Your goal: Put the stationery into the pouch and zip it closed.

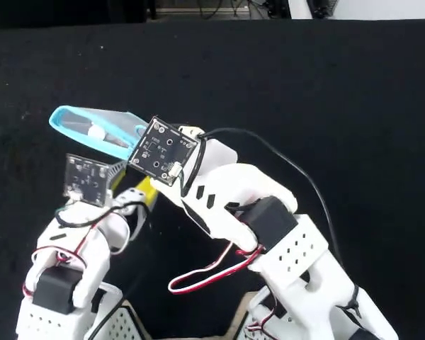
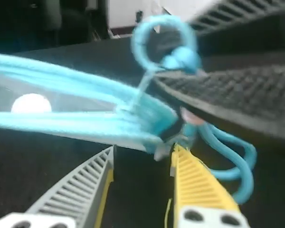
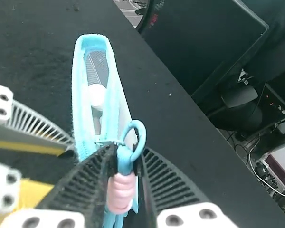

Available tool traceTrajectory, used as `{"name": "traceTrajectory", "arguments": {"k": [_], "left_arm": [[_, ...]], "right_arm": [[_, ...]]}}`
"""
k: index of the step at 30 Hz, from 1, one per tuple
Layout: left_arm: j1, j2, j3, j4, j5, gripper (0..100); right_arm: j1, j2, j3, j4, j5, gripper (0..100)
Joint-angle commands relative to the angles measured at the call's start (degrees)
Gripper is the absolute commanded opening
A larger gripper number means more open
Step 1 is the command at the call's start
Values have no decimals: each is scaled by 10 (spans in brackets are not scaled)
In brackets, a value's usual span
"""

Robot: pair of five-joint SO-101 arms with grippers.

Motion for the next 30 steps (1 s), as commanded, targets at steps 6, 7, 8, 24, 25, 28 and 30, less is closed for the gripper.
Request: {"name": "traceTrajectory", "arguments": {"k": [6,7,8,24,25,28,30], "left_arm": [[-58,3,-7,-48,62,200],[-62,3,-5,-53,62,200],[-63,3,0,-61,61,200],[-170,3,15,-68,57,198],[-170,3,15,-70,57,198],[-168,3,-1,-73,57,198],[-166,3,-13,-74,57,198]], "right_arm": [[10,-25,-39,20,4,11],[10,-25,-39,20,4,11],[10,-25,-40,20,4,11],[10,-25,-44,16,4,11],[10,-25,-44,15,4,11],[10,-25,-44,4,0,11],[9,-25,-44,2,0,11]]}}
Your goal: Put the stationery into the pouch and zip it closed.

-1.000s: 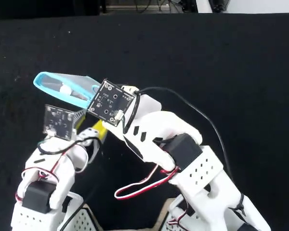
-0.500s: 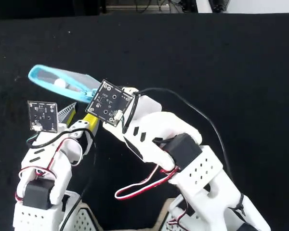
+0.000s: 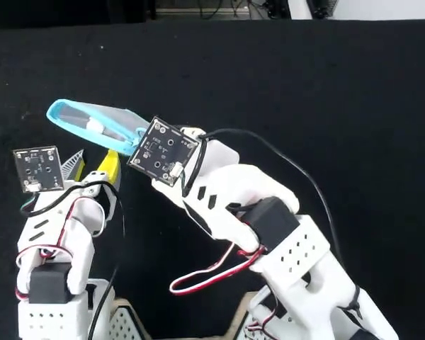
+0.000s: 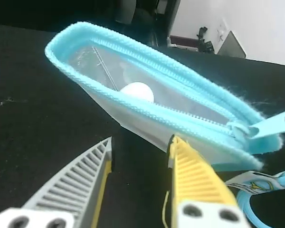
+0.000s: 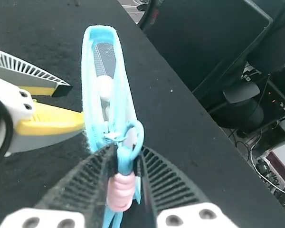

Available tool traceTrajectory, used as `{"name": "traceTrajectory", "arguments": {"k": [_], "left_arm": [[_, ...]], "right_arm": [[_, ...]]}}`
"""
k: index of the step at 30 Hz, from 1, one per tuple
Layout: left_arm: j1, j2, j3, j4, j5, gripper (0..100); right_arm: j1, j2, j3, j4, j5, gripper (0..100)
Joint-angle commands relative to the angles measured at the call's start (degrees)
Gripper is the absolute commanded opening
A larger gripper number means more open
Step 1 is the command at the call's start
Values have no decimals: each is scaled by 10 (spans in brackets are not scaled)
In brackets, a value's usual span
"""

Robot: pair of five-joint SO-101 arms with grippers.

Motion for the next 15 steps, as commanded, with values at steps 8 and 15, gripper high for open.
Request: {"name": "traceTrajectory", "arguments": {"k": [8,15], "left_arm": [[69,-4,-32,25,2,202],[147,-4,-65,64,3,203]], "right_arm": [[20,-19,-39,-37,4,11],[21,-22,-38,-33,4,11]]}}
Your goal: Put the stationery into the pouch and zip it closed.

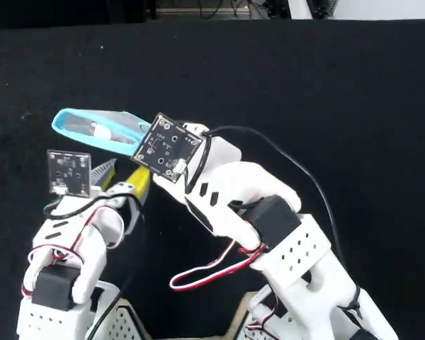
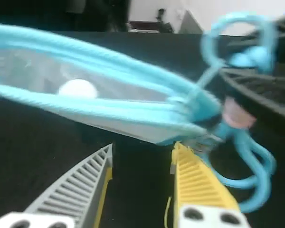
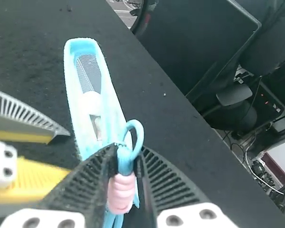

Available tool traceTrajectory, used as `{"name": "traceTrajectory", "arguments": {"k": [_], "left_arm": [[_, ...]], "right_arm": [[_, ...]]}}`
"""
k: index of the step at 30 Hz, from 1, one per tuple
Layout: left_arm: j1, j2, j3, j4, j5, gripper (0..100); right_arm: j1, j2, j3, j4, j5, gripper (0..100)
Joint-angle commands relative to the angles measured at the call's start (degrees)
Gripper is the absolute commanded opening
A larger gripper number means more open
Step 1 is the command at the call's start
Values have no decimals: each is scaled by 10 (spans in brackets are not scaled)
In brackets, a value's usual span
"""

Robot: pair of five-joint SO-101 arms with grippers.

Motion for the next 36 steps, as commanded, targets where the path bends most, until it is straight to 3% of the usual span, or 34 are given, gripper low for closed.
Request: {"name": "traceTrajectory", "arguments": {"k": [1,6,13,19,26,36], "left_arm": [[22,-4,-45,5,5,204],[41,-4,-51,4,9,204],[43,-4,2,-121,125,204],[36,-4,59,-199,124,204],[-23,-4,67,-197,123,204],[-37,-4,80,-197,36,200]], "right_arm": [[11,-22,-38,-15,4,11],[11,-20,-38,-15,4,11],[34,-22,-38,-15,4,11],[68,-22,-36,-15,4,11],[64,-21,-36,-16,3,11],[64,-22,-36,-18,0,11]]}}
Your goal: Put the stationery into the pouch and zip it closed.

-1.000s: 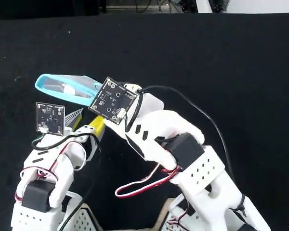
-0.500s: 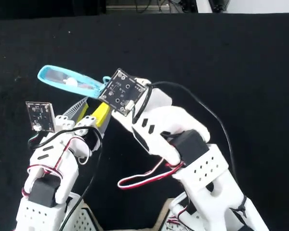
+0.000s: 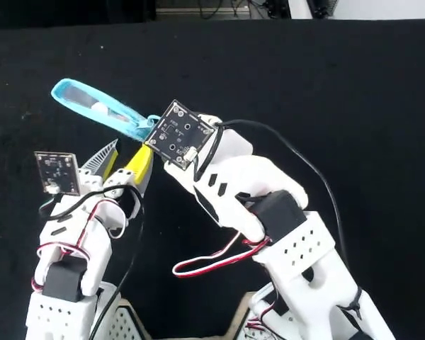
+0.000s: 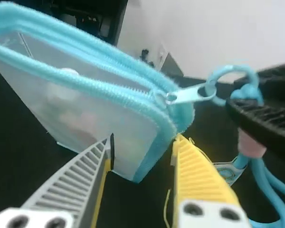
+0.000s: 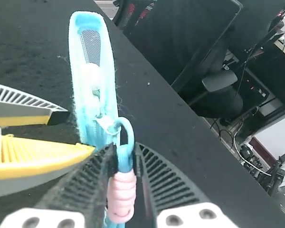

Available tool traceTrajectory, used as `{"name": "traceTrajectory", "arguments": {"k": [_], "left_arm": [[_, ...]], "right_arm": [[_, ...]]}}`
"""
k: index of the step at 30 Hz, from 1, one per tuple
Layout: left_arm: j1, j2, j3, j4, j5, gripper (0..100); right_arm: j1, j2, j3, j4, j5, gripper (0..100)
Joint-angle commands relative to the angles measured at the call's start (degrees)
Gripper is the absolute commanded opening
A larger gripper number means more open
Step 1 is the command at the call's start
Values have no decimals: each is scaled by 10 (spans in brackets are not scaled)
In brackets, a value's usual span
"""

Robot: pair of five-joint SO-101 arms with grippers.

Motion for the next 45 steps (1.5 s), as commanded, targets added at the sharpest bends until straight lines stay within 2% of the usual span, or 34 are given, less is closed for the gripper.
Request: {"name": "traceTrajectory", "arguments": {"k": [1,5,9,16,22,26,32,36,42,45], "left_arm": [[-22,4,-8,-6,-33,200],[-22,4,-15,-6,-56,199],[-51,4,-16,-14,-59,201],[-100,4,-15,-47,-59,201],[-126,4,-15,-46,-59,201],[-103,4,-10,-33,-55,199],[-49,4,-54,102,-62,202],[-10,4,-74,145,-125,202],[8,4,-79,142,-228,202],[10,4,-79,142,-246,202]], "right_arm": [[14,-22,-38,-18,0,11],[13,-23,-39,-18,-1,11],[11,-23,-39,-14,-1,11],[-56,-23,-38,-15,-1,11],[-64,-19,-36,-18,-1,11],[-62,-19,-38,-18,-1,11],[-61,-22,-36,-15,0,11],[-61,-23,-36,-11,1,11],[-59,-30,-36,32,4,11],[-40,-52,-36,39,0,11]]}}
